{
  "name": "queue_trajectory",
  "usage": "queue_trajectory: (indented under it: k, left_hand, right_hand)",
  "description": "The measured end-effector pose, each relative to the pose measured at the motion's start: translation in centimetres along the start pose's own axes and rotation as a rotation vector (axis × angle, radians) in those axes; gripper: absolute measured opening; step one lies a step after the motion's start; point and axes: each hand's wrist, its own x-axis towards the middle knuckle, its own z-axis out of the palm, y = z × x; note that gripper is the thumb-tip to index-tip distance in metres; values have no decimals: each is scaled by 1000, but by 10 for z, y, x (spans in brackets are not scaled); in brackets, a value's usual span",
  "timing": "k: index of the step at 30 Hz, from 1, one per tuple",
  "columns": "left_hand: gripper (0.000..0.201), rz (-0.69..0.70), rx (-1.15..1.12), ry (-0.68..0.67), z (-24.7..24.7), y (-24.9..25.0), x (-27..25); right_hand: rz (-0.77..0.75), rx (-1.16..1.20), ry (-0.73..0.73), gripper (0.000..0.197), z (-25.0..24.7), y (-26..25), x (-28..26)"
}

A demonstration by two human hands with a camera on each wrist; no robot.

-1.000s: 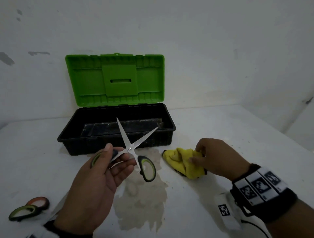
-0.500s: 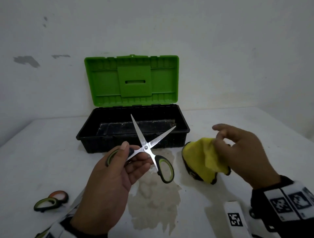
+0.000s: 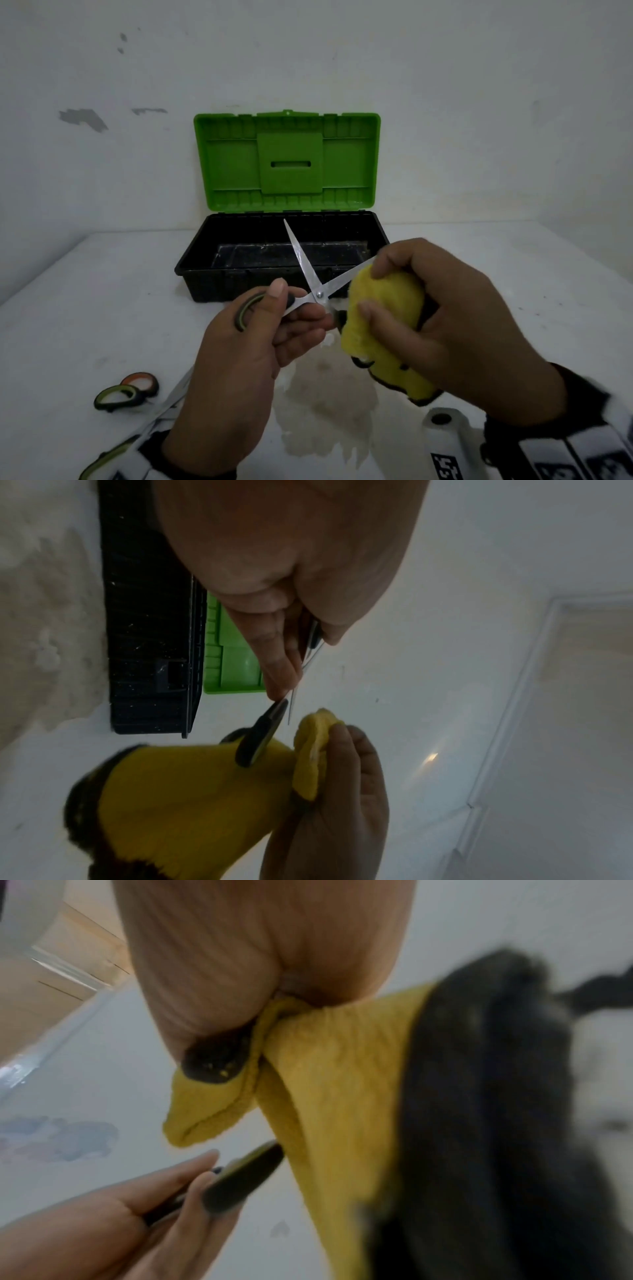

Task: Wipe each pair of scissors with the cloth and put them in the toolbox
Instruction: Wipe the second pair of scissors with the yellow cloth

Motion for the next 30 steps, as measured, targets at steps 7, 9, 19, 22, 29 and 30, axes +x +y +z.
queue_trajectory:
  k: [7,9,19,22,29,30]
  left_hand:
    - [30,44,16,14,-3,6,-4]
    - [30,46,17,15,-5,7,-4]
    - [31,53,46,10,-9,6,-7]
    - [30,55,48,21,-9,7,-6]
    - [34,66,74,-7,-11,11,-9]
    - [36,66,78,-9,-11,10,-9]
  right_hand:
    - [-95,-151,94,29,24,-8,6]
    - [-134,-158,141,22,29,-8,4]
    - [-232,-261,123,18,42,-1,3]
    - [-224,-226,125,17,43,-9,1]
    - [-158,-178,124,25,40,-6,0]
    - [-166,-176,150,22,41,-6,1]
